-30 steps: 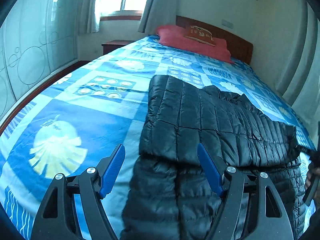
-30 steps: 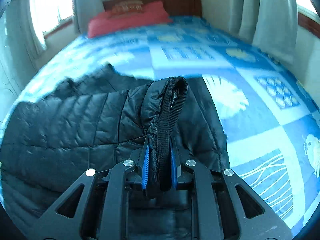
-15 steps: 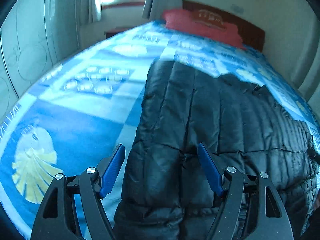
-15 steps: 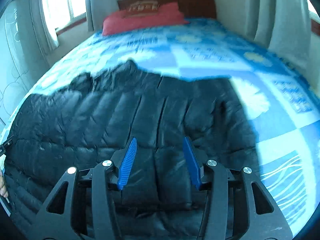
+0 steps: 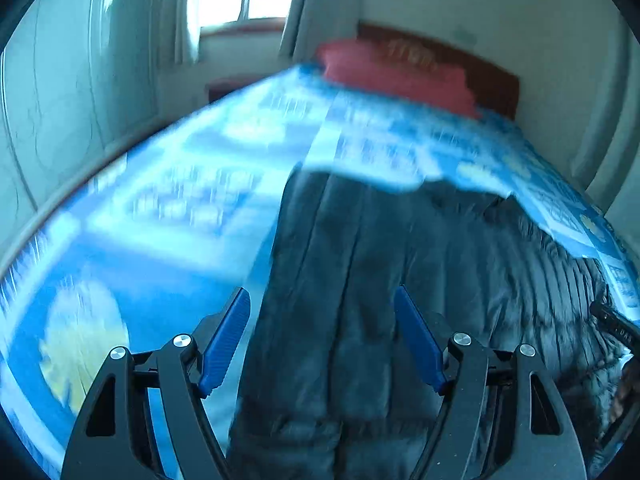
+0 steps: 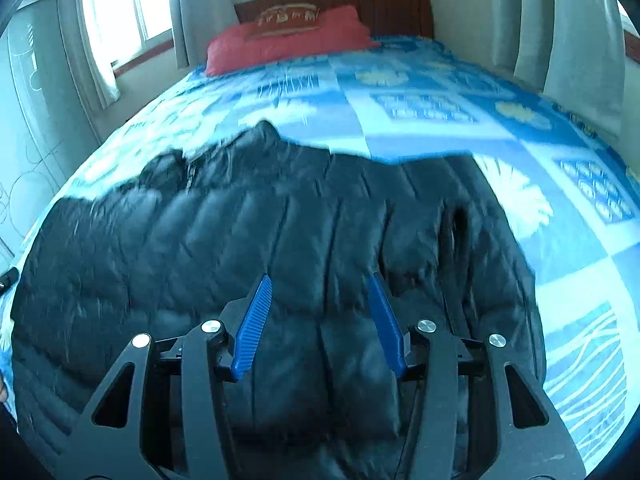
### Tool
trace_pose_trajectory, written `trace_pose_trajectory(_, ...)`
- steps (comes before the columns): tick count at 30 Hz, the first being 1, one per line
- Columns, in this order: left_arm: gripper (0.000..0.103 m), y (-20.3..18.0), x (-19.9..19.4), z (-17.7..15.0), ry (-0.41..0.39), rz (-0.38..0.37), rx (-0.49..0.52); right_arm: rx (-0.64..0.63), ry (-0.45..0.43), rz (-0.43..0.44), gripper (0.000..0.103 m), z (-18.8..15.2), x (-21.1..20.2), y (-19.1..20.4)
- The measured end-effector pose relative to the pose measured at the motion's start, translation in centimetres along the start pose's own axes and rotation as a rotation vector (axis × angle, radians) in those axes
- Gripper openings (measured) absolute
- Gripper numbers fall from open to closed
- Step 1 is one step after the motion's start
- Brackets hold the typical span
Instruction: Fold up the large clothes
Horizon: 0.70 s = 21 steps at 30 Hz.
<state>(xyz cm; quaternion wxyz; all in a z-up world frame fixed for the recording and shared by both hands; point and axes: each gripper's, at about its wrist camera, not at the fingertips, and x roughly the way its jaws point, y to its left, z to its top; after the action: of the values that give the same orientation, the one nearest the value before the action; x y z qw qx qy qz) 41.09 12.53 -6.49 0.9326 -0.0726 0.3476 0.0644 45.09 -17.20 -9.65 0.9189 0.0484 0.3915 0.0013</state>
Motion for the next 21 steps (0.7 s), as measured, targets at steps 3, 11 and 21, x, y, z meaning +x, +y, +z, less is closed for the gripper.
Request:
trace_pose_trajectory(3, 0.074, -1.0, 3.1, 1.1, 0.032, 0.034, 0.028, 0.0, 0.019, -0.005, 0.051, 1.4, 2.5, 0.9)
trace_pose_trajectory(11, 0.073, 0.0, 6.7, 0.6, 0.152, 0.122, 0.004, 0.008, 0.072, -0.02, 0.056, 2.4, 3.7, 1.6)
trace_pose_trajectory(21, 0.073, -7.6, 7.4, 0.9, 0.13, -0.103, 0.002, -0.159, 0.046, 0.036, 0.056, 1.5, 5.1, 9.6)
